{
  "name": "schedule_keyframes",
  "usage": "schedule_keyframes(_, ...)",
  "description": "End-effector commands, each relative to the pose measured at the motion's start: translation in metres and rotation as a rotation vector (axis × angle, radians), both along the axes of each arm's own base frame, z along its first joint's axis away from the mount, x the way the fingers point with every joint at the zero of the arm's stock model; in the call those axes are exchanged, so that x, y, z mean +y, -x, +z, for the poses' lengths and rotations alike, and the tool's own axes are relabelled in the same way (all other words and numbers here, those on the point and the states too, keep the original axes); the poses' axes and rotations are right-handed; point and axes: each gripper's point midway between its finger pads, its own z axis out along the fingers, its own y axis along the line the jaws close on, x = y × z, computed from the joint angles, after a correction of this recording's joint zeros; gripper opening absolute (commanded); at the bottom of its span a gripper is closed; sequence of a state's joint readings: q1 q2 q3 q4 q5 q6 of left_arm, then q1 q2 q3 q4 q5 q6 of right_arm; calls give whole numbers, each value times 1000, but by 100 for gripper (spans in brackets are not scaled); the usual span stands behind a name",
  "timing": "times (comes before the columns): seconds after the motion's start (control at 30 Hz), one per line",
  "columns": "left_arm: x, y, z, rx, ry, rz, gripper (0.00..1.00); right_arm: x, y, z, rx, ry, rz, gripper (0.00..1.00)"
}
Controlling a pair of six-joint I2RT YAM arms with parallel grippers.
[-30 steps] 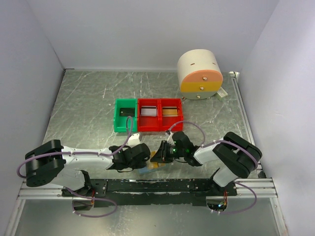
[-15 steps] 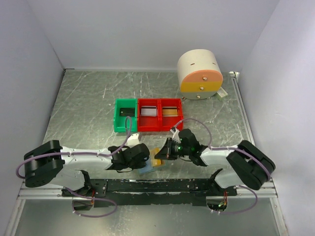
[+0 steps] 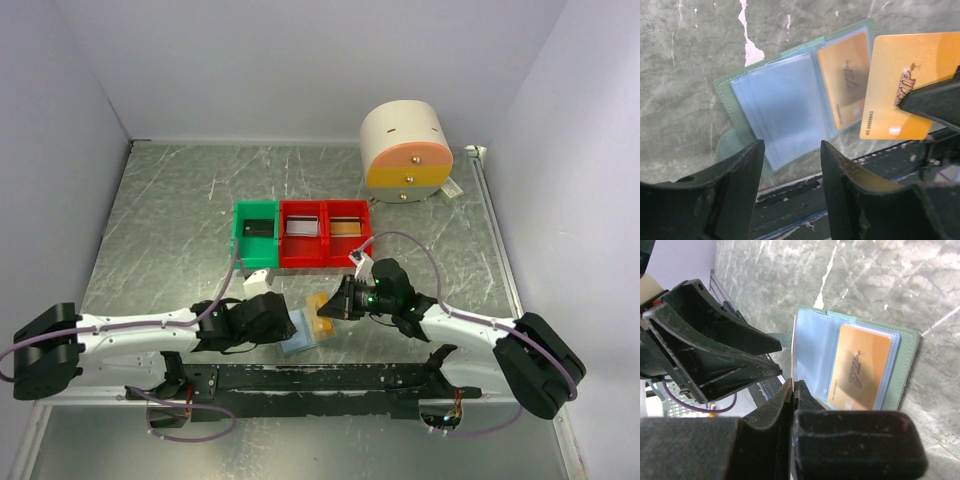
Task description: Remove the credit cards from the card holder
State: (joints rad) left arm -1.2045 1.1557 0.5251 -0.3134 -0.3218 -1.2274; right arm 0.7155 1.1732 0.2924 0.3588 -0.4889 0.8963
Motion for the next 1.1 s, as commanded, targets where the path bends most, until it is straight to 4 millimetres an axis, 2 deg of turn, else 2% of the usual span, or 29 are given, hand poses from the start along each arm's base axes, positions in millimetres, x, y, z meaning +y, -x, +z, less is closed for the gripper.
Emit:
schedule_keyframes(0.0, 8, -4, 14, -42, 22, 9, 66, 0, -8, 21, -133, -28, 13, 0)
schedule_keyframes(0.13, 11, -4, 24, -67, 82, 18, 80, -5, -18, 41, -272, -24, -13, 0)
schedule_keyframes(0.2, 17, -3, 23, -71, 89, 29, 86, -8, -26, 54, -363, -22, -33, 0)
schedule_keyframes(0.4, 25, -3, 25, -79, 82, 44, 89, -29, -61, 100, -711, 62, -137, 0)
schedule_keyframes(0.5, 26, -4, 27, -83, 73, 48, 90, -39, -80, 111, -824, 161, -175, 0)
schedule_keyframes(0.63, 29, -7, 31, -95, 44, 43, 90, -49, -117, 114, -844, 338, -211, 0)
schedule_keyframes(0.77, 32, -18, 44, -132, 2, 39, 93, -57, -145, 122, -793, 288, -194, 0)
schedule_keyframes(0.93, 46, -47, 66, -154, -54, -13, 94, -89, -177, 136, -780, 241, -263, 0)
schedule_keyframes(1.07, 62, -61, 58, -129, -60, -82, 94, -93, -191, 146, -797, 273, -247, 0)
